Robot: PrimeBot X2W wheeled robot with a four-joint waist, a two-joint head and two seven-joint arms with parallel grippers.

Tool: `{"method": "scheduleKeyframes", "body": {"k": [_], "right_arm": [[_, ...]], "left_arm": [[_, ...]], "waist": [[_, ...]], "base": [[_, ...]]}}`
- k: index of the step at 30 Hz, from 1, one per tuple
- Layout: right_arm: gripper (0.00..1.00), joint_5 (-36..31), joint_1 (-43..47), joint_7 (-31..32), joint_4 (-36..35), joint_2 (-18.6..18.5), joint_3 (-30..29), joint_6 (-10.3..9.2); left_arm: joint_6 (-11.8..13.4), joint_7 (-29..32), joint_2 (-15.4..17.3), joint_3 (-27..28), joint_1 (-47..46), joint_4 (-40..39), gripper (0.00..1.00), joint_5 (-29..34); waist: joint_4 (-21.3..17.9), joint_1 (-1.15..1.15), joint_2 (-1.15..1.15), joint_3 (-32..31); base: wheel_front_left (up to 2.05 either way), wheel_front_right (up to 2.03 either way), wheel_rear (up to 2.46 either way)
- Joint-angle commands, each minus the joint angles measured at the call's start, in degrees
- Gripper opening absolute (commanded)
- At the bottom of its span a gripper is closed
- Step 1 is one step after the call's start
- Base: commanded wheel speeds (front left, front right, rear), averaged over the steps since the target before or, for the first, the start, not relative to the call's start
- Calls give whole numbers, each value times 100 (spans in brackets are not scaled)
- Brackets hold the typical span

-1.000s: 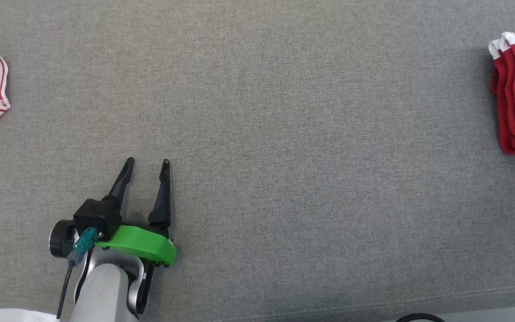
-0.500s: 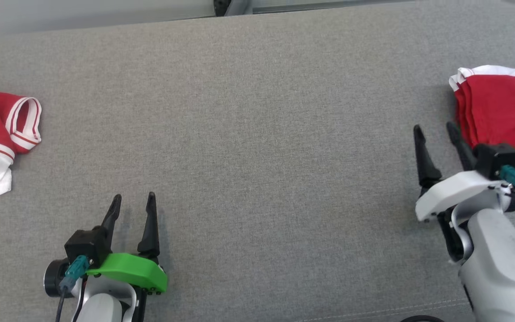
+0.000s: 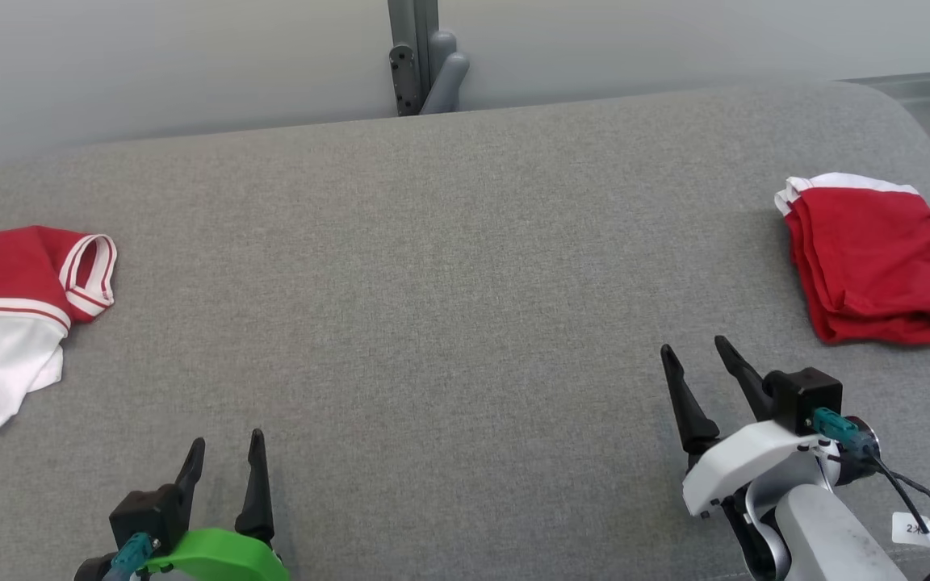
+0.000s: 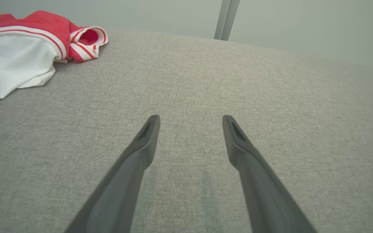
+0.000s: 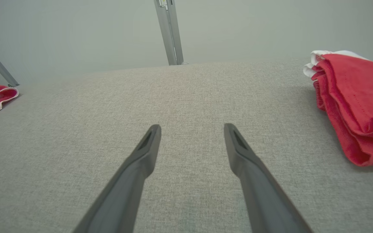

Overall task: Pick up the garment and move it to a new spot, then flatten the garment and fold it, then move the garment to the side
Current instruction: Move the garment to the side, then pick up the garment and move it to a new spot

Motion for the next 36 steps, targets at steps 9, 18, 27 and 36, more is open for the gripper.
{"method": "scheduleKeyframes", "body": {"k": [9, 18, 27, 36], "right_arm": [[100, -170, 509, -1, -193, 137, -304, -8], [100, -266, 609, -1, -229, 164, -326, -8], [100, -188, 715, -1, -392, 80, 31, -8], [100, -138, 477, -1, -449, 68, 500, -8]], "left_arm": [[18, -1, 19, 105, 355, 40, 100, 23], [26, -1, 18, 70, 384, -5, 100, 1], [190, -1, 22, 112, 318, -85, 100, -49], [410, -1, 16, 322, 476, -121, 100, -128]], "waist": [[33, 0, 0, -488], [123, 0, 0, -505], [976, 0, 0, -335], [2339, 0, 0, -114]], "base": [[0, 0, 0], [0, 0, 0], [0, 0, 0], [0, 0, 0]]}}
